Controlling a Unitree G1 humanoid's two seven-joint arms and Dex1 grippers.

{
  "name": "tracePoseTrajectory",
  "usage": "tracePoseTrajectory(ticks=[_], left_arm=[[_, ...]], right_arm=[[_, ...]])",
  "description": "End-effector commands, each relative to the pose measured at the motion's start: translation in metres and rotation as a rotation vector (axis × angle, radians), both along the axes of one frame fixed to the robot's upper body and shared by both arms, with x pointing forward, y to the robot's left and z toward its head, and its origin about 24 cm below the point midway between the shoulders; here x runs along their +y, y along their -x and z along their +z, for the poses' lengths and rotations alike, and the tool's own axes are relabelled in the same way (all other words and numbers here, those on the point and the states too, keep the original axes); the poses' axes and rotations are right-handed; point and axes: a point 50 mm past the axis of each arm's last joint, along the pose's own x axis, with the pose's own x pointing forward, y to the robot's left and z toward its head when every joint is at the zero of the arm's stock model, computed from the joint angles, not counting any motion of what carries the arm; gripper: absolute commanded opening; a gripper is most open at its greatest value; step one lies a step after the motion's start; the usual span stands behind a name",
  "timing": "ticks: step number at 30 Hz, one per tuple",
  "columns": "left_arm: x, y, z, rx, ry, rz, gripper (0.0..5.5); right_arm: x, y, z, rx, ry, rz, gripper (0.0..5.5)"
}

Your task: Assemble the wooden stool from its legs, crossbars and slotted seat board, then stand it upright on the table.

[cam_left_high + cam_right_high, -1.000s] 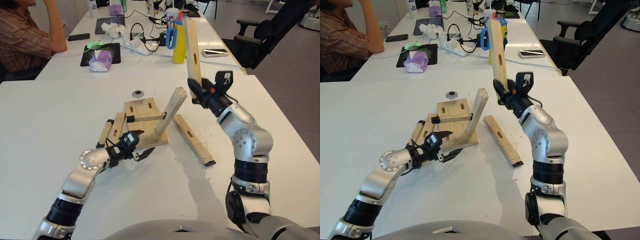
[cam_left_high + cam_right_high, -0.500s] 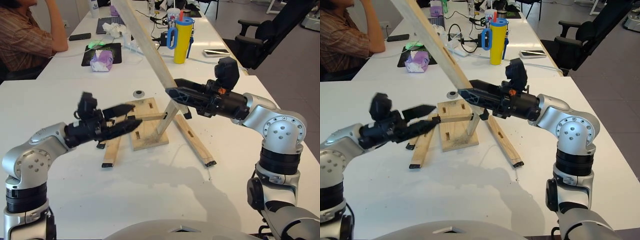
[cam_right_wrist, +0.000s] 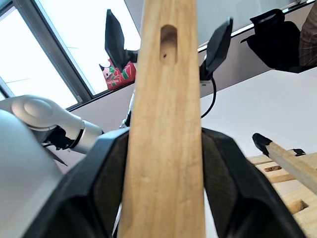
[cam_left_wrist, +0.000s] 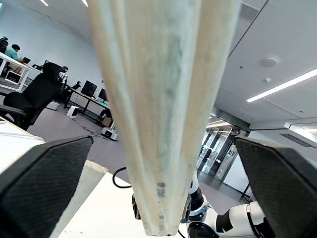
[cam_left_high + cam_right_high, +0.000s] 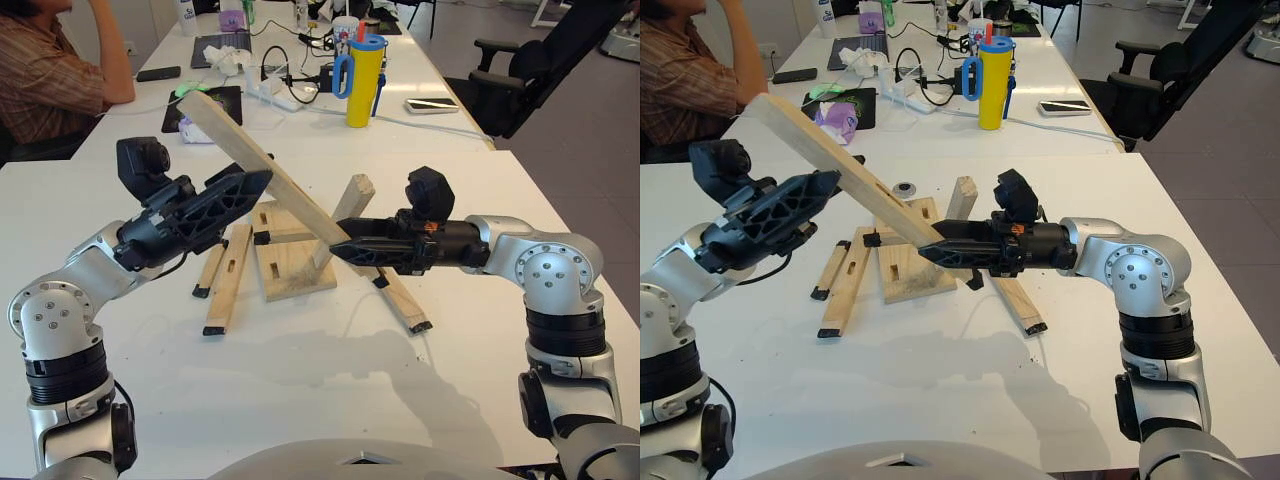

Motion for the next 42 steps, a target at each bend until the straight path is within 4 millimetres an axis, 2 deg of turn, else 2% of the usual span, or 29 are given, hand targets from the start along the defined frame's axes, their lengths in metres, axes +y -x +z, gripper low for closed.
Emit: tracePoseTrajectory(ticks=[1, 12, 18, 25, 28, 31, 34, 35, 39, 42], left_arm=[[0.006, 0.001, 0.007, -0.007, -0.003, -0.006, 4.59], [0.008, -0.001, 0.007, 0.013, -0.035, -0.037, 3.06], [0.007, 0.006, 0.000, 0.026, -0.104, -0.081, 2.18], [0.017, 0.004, -0.003, 0.028, -0.160, -0.040, 2.09], [0.033, 0.008, -0.009, 0.053, -0.222, 0.008, 2.06], [0.055, 0.012, -0.010, 0.076, -0.274, 0.078, 2.06], [0.074, 0.016, -0.022, 0.098, -0.404, 0.148, 2.06], [0.081, 0.019, -0.026, 0.107, -0.437, 0.172, 2.06], [0.114, 0.018, -0.025, 0.095, -0.505, 0.281, 2.06], [0.120, 0.011, -0.021, 0.038, -0.514, 0.327, 2.06]], right_arm=[[-0.006, 0.002, 0.000, 0.003, 0.024, 0.024, 2.06], [-0.007, 0.004, -0.004, 0.009, 0.079, 0.056, 2.06], [-0.005, 0.003, -0.003, 0.001, 0.061, 0.054, 2.06], [-0.007, -0.003, -0.002, 0.005, 0.046, 0.011, 2.06], [-0.006, -0.003, -0.005, 0.021, 0.040, -0.001, 2.68], [-0.004, 0.001, -0.020, 0.056, 0.067, -0.046, 3.05], [0.005, 0.004, -0.049, 0.099, 0.146, -0.137, 3.50], [0.012, 0.004, -0.060, 0.101, 0.186, -0.169, 3.67], [0.047, 0.004, -0.099, 0.078, 0.290, -0.340, 3.68], [0.071, 0.000, -0.109, 0.054, 0.305, -0.421, 3.68]])
